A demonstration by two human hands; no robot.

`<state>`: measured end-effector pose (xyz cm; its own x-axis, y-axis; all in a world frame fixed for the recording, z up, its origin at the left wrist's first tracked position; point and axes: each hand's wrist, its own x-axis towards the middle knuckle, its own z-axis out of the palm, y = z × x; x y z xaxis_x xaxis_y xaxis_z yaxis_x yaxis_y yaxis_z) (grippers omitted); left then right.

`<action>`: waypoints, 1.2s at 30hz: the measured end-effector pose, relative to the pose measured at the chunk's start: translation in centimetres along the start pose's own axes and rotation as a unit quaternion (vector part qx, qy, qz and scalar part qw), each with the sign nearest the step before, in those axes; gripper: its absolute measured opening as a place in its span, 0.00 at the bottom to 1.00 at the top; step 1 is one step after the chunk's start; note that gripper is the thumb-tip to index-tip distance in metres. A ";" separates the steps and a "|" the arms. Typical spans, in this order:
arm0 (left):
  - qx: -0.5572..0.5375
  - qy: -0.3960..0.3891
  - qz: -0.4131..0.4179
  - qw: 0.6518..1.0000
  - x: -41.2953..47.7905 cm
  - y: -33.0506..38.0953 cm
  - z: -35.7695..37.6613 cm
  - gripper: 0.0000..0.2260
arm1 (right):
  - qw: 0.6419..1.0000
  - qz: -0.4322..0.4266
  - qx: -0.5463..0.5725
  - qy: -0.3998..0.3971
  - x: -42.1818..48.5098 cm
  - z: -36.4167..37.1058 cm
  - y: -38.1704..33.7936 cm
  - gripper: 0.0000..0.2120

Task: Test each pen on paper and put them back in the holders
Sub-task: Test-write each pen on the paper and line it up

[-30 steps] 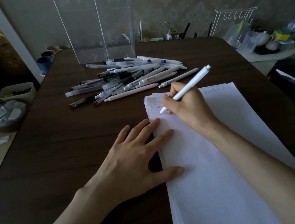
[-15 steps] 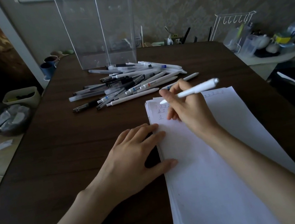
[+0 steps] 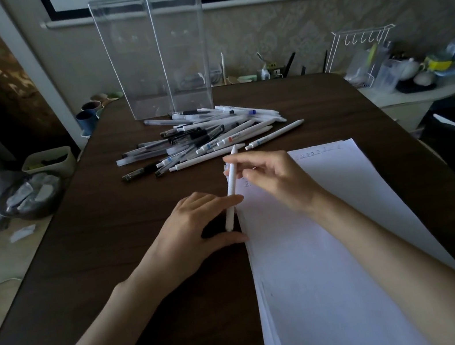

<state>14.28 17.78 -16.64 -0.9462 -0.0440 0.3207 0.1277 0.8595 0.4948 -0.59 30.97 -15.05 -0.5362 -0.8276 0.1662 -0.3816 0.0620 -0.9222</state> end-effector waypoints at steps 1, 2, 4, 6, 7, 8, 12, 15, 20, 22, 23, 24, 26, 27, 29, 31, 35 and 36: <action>-0.003 0.006 -0.001 1.000 0.0 0.0 0.0 0.26 | 1.000 -0.001 -0.005 -0.007 0.0 0.0 -0.1 0.17; -0.007 0.008 -0.004 1.000 -0.1 0.1 -0.1 0.26 | 1.000 -0.002 -0.012 -0.016 0.0 0.1 0.0 0.18; -0.010 0.000 -0.020 1.000 -0.3 0.3 -0.4 0.27 | 0.999 -0.009 -0.039 -0.024 0.1 0.3 0.3 0.19; 0.004 -0.014 -0.056 0.998 -0.5 0.4 -1.0 0.30 | 0.997 -0.021 -0.068 -0.010 0.2 0.6 0.6 0.21; 0.019 -0.018 -0.078 0.997 -0.9 0.4 -1.4 0.32 | 0.996 -0.026 -0.080 0.007 0.3 0.6 0.7 0.21; 0.038 -0.019 -0.095 0.995 -1.4 0.2 -1.8 0.33 | 0.995 -0.026 -0.089 0.024 0.4 0.6 0.7 0.22; 0.096 -0.024 -0.121 0.988 -4.5 -0.7 -3.3 0.34 | 0.972 -0.052 -0.220 0.065 2.2 0.6 0.6 0.17; 0.137 -0.014 -0.142 0.980 -6.9 -1.0 -4.2 0.35 | 0.941 -0.073 -0.327 0.052 4.8 1.9 0.3 0.14; 0.167 -0.022 -0.189 0.967 -8.8 -1.0 -4.6 0.40 | 0.865 -0.105 -0.490 -0.006 7.8 4.1 0.2 0.13; 0.166 -0.025 -0.191 0.967 -8.8 -0.8 -4.5 0.39 | 0.832 -0.120 -0.542 -0.016 8.4 4.5 0.0 0.12; 0.169 -0.017 -0.186 0.968 -8.7 -0.8 -4.4 0.38 | 0.823 -0.133 -0.552 -0.018 8.5 4.5 -0.1 0.11; 0.173 -0.005 -0.176 0.969 -8.6 -0.7 -4.4 0.36 | 0.826 -0.151 -0.543 -0.014 8.5 4.3 -0.4 0.09; 0.170 0.015 -0.151 0.974 -7.9 -0.3 -4.4 0.31 | 0.857 -0.188 -0.480 0.015 8.1 3.7 -1.4 0.05; 0.162 0.018 -0.135 0.977 -7.4 0.0 -4.4 0.30 | 0.871 -0.203 -0.446 0.034 7.6 3.2 -2.0 0.03; 0.153 0.009 -0.093 0.984 -6.1 0.7 -4.4 0.28 | 0.884 -0.223 -0.405 0.071 6.1 1.9 -2.6 0.01; 0.150 -0.018 -0.050 0.987 -4.5 1.5 -4.0 0.27 | 0.888 -0.204 -0.401 0.096 4.2 0.6 -2.1 0.05; 0.119 -0.080 0.013 0.990 -1.3 2.9 -1.9 0.24 | 0.853 -0.103 -0.481 0.176 1.1 -2.0 0.8 0.20; 0.119 -0.091 0.022 0.989 -0.7 3.2 -1.2 0.24 | 0.841 -0.088 -0.495 0.199 0.7 -2.3 1.6 0.23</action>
<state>15.68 19.94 -14.27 -0.9818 0.0693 0.1766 0.1165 0.9549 0.2731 -3.30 31.83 -15.56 -0.5399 -0.6324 0.5555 -0.8159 0.5554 -0.1607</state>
